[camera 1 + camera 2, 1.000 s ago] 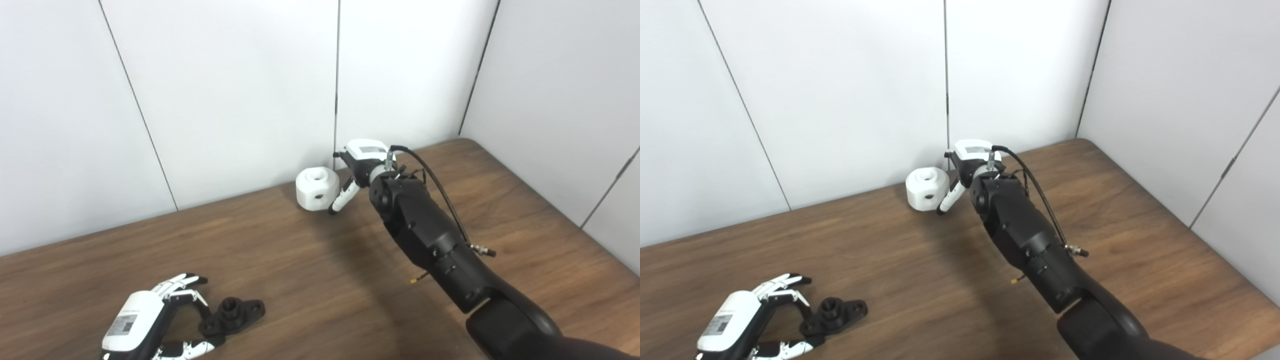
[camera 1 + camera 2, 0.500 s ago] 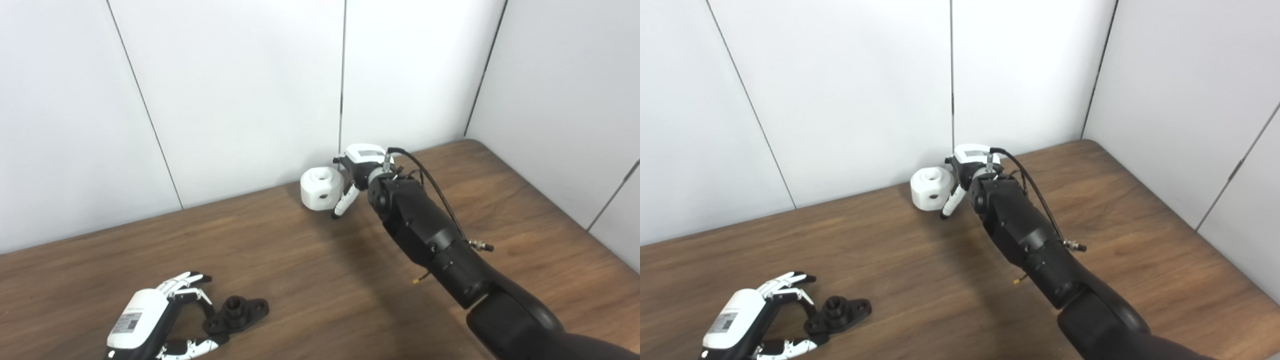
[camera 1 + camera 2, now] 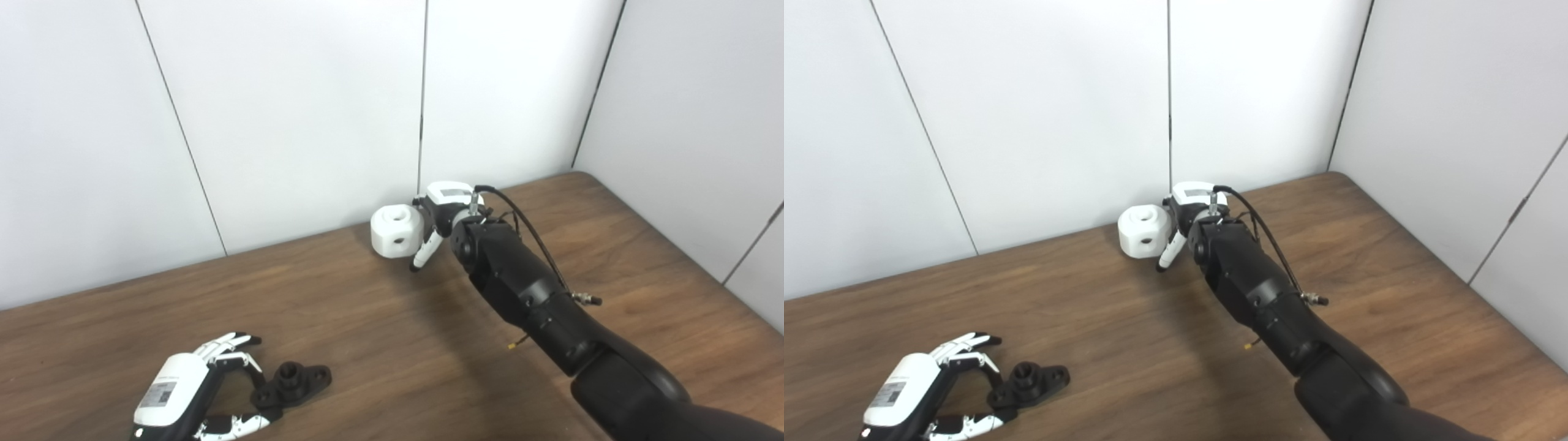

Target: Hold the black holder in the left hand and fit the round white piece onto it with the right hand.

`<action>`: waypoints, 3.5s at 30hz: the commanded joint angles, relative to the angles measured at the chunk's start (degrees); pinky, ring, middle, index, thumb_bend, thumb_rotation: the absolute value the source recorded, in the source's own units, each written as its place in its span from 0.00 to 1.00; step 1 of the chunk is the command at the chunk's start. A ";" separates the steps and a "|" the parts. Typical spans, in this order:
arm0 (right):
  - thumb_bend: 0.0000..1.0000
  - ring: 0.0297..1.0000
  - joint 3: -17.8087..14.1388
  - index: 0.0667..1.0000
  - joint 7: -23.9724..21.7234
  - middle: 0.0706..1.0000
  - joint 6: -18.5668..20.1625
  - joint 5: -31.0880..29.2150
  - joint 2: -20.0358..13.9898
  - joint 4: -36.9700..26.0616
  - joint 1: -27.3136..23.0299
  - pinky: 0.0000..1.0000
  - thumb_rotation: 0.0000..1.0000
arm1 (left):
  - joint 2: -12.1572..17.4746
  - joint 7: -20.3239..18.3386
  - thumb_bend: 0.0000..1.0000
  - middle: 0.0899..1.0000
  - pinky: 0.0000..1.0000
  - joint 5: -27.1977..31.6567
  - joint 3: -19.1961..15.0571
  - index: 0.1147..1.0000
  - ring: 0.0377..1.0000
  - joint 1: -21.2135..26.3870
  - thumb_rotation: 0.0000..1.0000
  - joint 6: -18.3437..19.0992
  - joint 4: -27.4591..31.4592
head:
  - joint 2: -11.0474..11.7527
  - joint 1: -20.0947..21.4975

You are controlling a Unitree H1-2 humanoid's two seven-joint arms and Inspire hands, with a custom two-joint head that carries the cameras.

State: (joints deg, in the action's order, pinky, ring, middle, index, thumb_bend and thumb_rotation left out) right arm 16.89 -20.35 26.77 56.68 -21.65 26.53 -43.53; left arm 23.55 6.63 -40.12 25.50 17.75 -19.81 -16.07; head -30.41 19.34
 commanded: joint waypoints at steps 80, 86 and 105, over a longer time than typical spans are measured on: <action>0.52 0.63 3.09 0.45 32.90 0.57 -9.37 -11.14 3.47 13.95 -2.31 0.64 0.13 | 0.65 -4.73 0.52 0.82 0.85 -3.87 2.11 0.42 0.88 -5.00 0.05 5.28 -2.40 | -1.89 -3.19; 0.52 0.65 2.87 0.44 32.02 0.60 -8.52 -11.45 2.85 10.79 -1.97 0.64 0.13 | 0.44 -4.59 0.52 0.82 0.86 -3.62 2.09 0.42 0.89 -4.86 0.05 5.09 -2.62 | -2.35 -4.03; 0.52 0.65 1.83 0.44 12.67 0.65 -4.11 -8.91 -4.16 -23.24 2.77 0.57 0.13 | -0.75 -4.53 0.52 0.83 0.87 -4.03 2.51 0.42 0.90 -3.46 0.05 5.82 -3.04 | -3.74 -8.57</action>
State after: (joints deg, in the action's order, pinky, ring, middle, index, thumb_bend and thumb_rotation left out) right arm 19.81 -7.30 22.58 46.72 -24.69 6.13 -39.01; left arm 22.69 6.63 -40.51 25.73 17.35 -18.20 -15.07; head -34.10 10.73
